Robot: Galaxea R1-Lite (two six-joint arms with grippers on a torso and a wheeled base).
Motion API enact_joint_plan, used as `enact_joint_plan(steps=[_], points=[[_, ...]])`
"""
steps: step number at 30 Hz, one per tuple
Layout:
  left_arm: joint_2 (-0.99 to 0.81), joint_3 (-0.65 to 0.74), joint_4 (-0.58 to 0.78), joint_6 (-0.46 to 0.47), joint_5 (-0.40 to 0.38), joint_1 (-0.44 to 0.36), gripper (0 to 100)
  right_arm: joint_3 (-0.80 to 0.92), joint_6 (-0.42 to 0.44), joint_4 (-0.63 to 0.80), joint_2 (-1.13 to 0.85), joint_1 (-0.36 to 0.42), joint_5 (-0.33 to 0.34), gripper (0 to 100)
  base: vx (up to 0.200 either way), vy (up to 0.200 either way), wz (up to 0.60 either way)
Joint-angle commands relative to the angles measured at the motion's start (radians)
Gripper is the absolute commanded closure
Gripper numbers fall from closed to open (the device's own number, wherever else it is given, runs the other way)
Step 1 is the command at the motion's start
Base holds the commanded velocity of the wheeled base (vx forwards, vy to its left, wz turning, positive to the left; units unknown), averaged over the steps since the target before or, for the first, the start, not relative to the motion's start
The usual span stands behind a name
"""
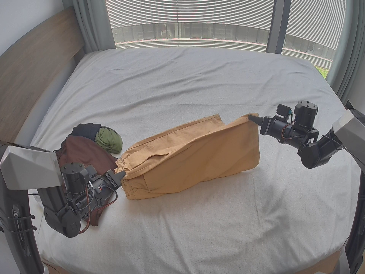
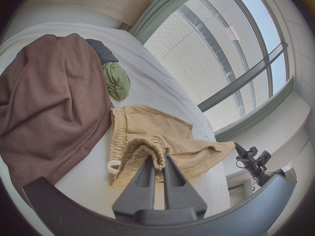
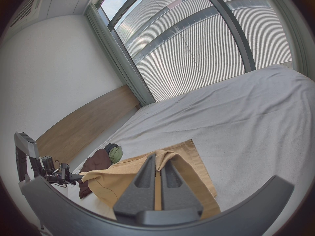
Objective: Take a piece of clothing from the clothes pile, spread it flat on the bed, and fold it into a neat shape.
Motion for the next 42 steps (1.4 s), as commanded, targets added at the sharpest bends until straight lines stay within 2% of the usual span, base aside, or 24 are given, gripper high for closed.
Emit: enact_joint_plan(steps=[1,12,26,36,42], points=[[0.018,-0.018,0.000,-0.005,0.012,0.000,100,-0.093,0.000,0.042,0.042,0.019,0.001,100,0.000,0.000,0.00],[0.019,-0.092,0.000,-0.066,0.112,0.005,100,-0.243,-0.005,0.124,0.109,0.038,-0.001,100,0.000,0.000,0.00],[0.067,-0.112,0.001,-0.065,0.130,0.016,100,-0.502,-0.005,0.324,0.173,0.050,-0.016,100,0.000,0.000,0.00],[0.079,-0.138,0.001,-0.065,0.142,0.029,100,-0.564,-0.005,0.331,0.266,0.061,-0.032,100,0.000,0.000,0.00],[0.088,-0.144,0.001,-0.065,0.141,0.029,100,-0.648,-0.006,0.331,0.316,0.073,-0.076,100,0.000,0.000,0.00]])
